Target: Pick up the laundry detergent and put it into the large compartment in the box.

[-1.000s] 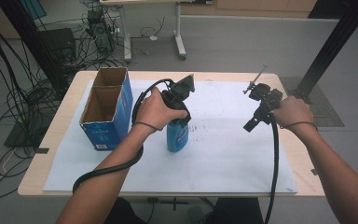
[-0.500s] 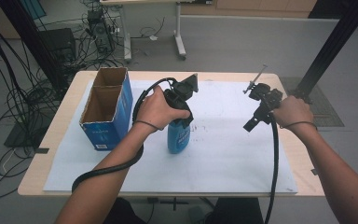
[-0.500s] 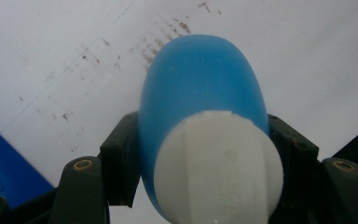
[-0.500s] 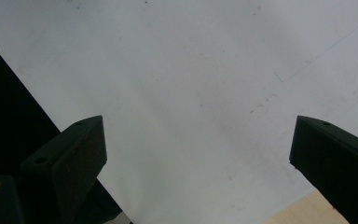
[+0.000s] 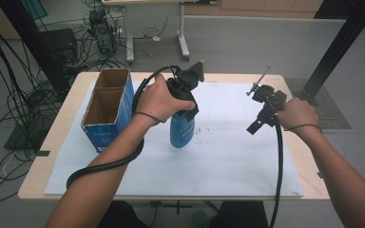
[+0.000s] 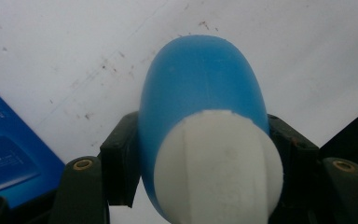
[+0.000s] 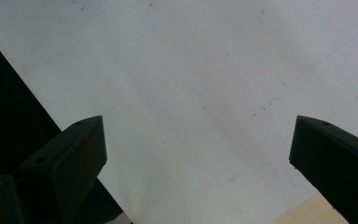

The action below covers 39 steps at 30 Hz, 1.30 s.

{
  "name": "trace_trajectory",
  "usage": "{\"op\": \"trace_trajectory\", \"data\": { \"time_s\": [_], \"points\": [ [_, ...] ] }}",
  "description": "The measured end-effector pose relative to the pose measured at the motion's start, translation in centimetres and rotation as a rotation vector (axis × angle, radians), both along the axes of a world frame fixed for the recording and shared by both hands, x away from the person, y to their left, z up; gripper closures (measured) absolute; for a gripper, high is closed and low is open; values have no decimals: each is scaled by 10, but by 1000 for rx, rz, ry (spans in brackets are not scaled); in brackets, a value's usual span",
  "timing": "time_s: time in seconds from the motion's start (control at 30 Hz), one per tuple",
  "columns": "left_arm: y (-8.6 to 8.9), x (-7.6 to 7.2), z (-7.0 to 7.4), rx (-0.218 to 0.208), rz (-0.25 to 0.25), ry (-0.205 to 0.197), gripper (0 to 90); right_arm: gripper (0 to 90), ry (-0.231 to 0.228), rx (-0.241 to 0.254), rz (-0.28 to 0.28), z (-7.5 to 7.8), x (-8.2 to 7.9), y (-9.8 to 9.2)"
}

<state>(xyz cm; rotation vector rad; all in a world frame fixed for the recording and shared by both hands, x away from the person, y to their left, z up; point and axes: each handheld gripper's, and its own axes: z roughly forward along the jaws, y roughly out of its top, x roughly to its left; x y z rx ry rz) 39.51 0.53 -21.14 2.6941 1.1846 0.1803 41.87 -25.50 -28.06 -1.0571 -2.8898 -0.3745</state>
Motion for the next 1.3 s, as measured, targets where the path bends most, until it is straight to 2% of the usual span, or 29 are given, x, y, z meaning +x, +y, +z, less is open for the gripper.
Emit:
{"op": "trace_trajectory", "data": {
  "time_s": [0.07,0.1,0.23,0.43,0.57,0.6,0.63,0.7,0.77,0.9,0.97,1.0,1.07,1.1,1.3],
  "points": [
    [0,0,8,-6,1,-4,377,36,-1,0,-2,0,0,0],
    [0,-1,11,-10,0,-5,377,36,-11,0,15,0,1,-1],
    [1,-1,24,-23,-3,-7,378,36,4,0,-5,0,1,-1],
    [2,-1,43,-33,2,-16,377,36,-10,-3,17,-1,2,-2],
    [2,-1,55,-32,2,-25,377,36,3,-3,-6,-1,2,0],
    [2,-1,58,-40,10,-27,377,36,-10,-7,18,-1,3,-1],
    [2,-1,61,-44,10,-27,377,36,-5,-3,8,-1,3,0],
    [3,0,67,-49,8,-26,377,36,-8,-4,21,-1,3,0],
    [4,0,73,-56,6,-27,377,36,2,-4,2,-1,2,1],
    [4,-2,88,-57,3,-40,377,36,0,-3,5,-1,2,3],
    [4,-2,97,-65,8,-43,377,36,-11,-5,26,-1,3,2],
    [4,-2,100,-69,12,-45,377,36,-1,-4,9,0,3,4],
    [5,-1,107,-75,14,-48,377,37,-8,-3,24,-1,3,3],
    [5,-1,111,-80,19,-51,377,36,-1,-3,12,-1,3,4],
    [7,-1,125,-83,18,-61,377,36,2,4,11,-1,3,3]
  ]
}}
